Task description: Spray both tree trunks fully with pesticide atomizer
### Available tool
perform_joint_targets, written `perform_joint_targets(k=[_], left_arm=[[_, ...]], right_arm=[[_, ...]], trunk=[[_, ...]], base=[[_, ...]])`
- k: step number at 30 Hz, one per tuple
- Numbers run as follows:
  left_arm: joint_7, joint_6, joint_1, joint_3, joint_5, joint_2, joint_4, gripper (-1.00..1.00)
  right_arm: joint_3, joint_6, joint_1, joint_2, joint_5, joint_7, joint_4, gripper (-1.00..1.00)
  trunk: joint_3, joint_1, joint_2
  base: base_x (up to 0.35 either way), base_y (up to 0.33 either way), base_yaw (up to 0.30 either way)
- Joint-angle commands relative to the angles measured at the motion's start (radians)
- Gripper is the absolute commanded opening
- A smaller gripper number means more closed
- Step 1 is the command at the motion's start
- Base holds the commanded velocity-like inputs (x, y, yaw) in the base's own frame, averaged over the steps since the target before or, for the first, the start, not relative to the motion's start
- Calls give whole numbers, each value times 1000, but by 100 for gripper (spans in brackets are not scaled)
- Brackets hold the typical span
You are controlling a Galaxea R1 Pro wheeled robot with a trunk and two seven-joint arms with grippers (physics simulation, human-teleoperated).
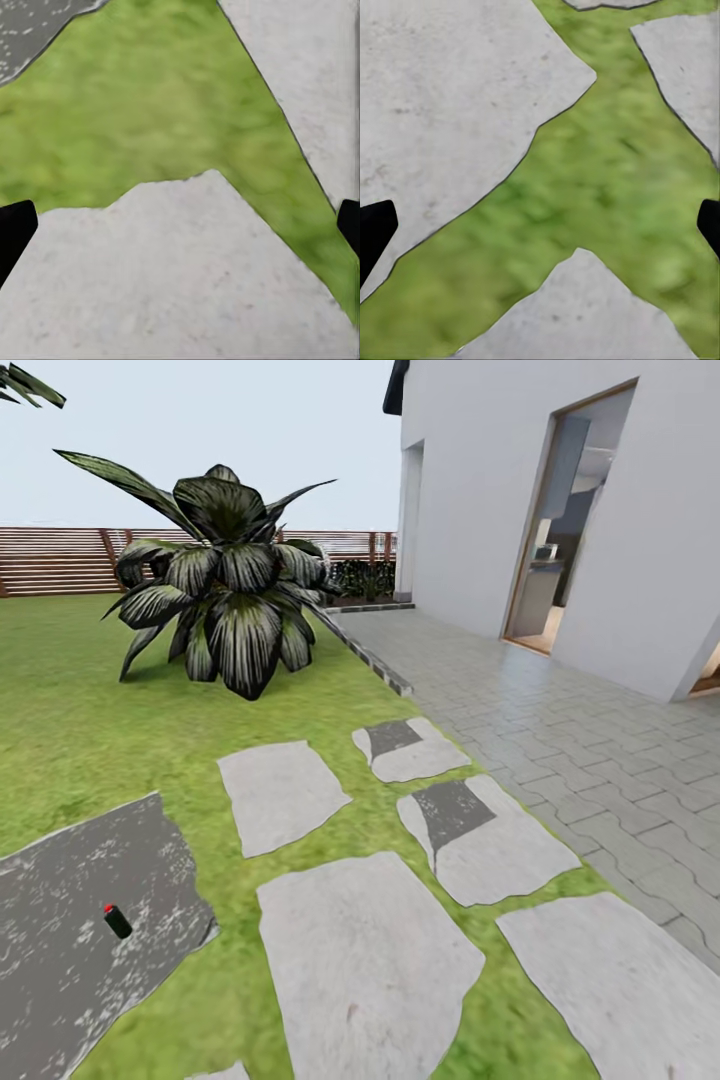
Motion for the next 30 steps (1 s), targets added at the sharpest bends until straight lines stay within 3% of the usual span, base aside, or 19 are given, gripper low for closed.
perform_joint_targets(k=[1, 30], left_arm=[[0, 0, 0, 0, 0, 0, 0, 100], [0, 0, 0, 0, 0, 0, 0, 100]], right_arm=[[0, 0, 0, 0, 0, 0, 0, 100], [0, 0, 0, 0, 0, -1, 0, 100]], trunk=[[0, 0, 0], [0, 0, 0]], base=[[328, -116, 0], [295, -146, 0]])
